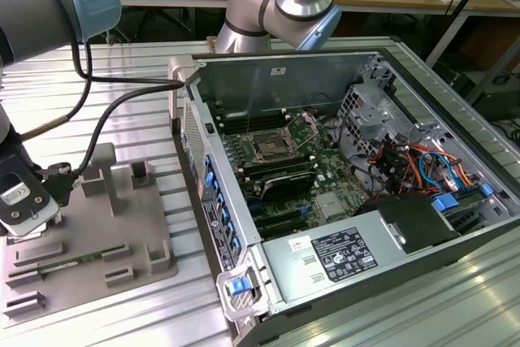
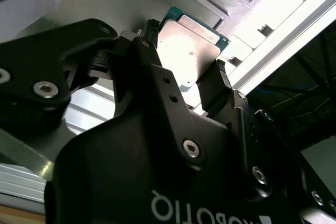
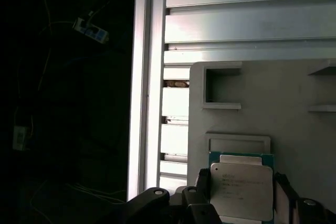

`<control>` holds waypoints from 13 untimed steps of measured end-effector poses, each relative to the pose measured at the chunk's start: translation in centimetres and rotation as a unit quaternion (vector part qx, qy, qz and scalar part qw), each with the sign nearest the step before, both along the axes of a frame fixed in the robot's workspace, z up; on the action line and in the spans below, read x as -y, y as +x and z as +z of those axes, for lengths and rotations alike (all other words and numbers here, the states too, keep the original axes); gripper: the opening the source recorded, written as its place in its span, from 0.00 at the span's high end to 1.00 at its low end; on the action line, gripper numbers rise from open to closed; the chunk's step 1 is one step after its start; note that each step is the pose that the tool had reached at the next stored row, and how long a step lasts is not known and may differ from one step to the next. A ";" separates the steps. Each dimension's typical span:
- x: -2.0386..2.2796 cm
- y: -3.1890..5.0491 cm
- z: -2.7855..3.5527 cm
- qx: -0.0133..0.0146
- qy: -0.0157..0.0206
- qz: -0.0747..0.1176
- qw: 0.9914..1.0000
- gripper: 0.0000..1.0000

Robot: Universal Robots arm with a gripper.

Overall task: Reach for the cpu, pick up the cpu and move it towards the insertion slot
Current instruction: 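Pick up the cpu and move it towards the insertion slot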

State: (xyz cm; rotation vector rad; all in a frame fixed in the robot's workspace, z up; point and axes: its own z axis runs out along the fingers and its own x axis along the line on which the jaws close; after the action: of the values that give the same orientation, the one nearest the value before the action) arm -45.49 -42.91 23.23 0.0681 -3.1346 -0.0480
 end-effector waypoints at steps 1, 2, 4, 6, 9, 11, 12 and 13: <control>0.00 0.00 0.06 0.000 0.000 0.000 1.000 0.45; 0.00 0.00 0.13 0.000 0.000 0.000 1.000 0.45; 0.00 0.00 0.25 0.000 0.000 0.000 1.000 0.45; 0.00 0.01 0.37 0.000 0.000 0.000 1.000 0.45; 0.00 0.01 0.53 0.000 0.000 0.000 1.000 0.45; 0.00 0.01 0.56 0.000 0.000 0.000 1.000 0.45; 0.00 0.01 0.59 0.000 0.000 0.000 1.000 0.45; 0.00 0.01 0.59 0.000 0.000 0.000 1.000 0.45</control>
State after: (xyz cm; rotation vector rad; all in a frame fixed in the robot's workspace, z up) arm -45.48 -42.91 23.82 0.0681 -3.1346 -0.0480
